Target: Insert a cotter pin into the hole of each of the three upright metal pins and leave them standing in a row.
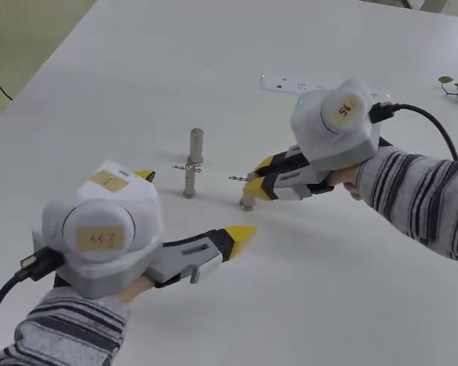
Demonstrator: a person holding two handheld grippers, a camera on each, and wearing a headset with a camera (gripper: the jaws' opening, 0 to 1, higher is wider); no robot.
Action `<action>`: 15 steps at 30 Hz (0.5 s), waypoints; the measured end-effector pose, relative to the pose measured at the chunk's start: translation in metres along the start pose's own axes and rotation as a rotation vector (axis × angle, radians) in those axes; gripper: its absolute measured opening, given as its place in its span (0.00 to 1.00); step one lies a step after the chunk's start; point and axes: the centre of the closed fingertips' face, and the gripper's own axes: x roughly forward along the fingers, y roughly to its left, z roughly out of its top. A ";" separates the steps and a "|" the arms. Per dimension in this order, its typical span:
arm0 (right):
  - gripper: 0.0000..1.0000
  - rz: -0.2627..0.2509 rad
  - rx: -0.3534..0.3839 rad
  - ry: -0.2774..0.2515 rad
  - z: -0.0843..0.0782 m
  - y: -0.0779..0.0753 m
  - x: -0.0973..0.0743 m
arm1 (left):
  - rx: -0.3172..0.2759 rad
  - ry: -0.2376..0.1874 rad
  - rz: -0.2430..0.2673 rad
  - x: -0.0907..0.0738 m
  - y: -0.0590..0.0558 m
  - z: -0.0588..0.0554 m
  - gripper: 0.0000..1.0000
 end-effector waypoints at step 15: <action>0.08 0.035 -0.014 0.009 0.002 -0.005 0.002 | 0.006 -0.004 -0.011 0.001 -0.004 0.002 0.99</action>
